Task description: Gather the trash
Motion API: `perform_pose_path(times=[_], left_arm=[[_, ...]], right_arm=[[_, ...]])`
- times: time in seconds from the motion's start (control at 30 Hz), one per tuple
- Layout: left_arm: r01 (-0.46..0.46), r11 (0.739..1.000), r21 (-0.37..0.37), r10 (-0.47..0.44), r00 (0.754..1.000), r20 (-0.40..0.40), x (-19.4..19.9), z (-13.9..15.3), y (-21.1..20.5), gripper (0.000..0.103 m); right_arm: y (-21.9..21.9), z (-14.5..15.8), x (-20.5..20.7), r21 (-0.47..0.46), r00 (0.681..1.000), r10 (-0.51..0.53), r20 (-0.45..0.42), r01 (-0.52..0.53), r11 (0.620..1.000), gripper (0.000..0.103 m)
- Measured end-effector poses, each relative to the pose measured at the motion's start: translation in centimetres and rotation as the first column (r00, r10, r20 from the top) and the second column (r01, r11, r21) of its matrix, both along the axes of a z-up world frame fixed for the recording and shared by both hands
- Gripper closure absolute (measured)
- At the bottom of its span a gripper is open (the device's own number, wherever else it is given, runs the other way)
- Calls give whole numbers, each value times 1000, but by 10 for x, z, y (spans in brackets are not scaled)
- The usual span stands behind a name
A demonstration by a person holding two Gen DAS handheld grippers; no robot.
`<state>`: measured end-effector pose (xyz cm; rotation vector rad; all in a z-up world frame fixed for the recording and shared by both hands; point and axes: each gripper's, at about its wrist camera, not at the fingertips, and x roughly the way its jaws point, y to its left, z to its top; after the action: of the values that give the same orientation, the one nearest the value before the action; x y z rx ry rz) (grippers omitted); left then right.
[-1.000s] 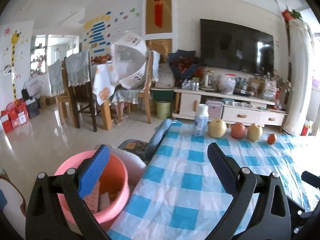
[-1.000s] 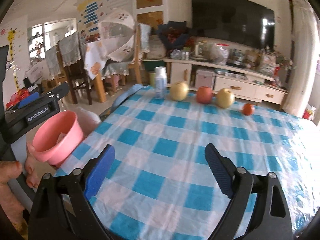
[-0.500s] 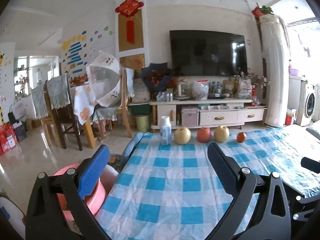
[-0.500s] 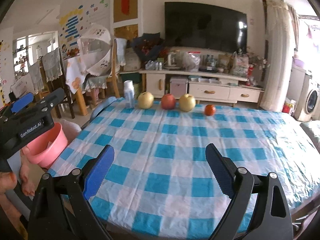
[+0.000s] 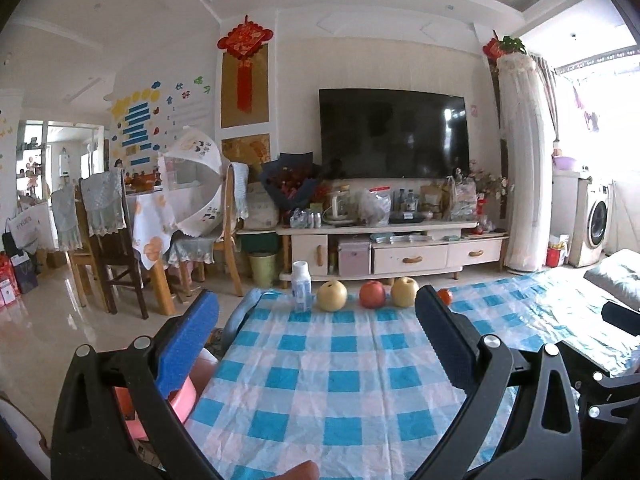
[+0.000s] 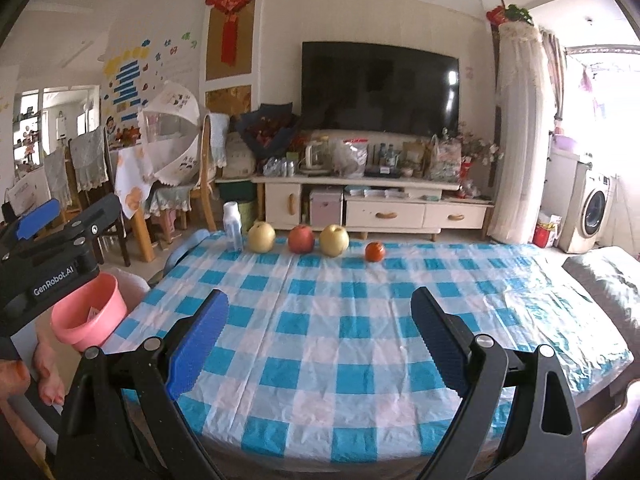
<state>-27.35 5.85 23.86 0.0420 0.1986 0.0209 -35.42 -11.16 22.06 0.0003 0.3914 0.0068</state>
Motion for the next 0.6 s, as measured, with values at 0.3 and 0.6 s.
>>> perform_pose_path(times=[0.3, 0.6], left_arm=[[-22, 1000, 9, 21, 999, 40, -25, 18, -6, 4], [-1, 1000, 15, 0, 998, 69, -43, 27, -13, 4]], right_arm=[[-3, 22, -32, -11, 998, -12, 56, 13, 1000, 11], [-7, 32, -50, -9, 996, -19, 85, 20, 1000, 9]])
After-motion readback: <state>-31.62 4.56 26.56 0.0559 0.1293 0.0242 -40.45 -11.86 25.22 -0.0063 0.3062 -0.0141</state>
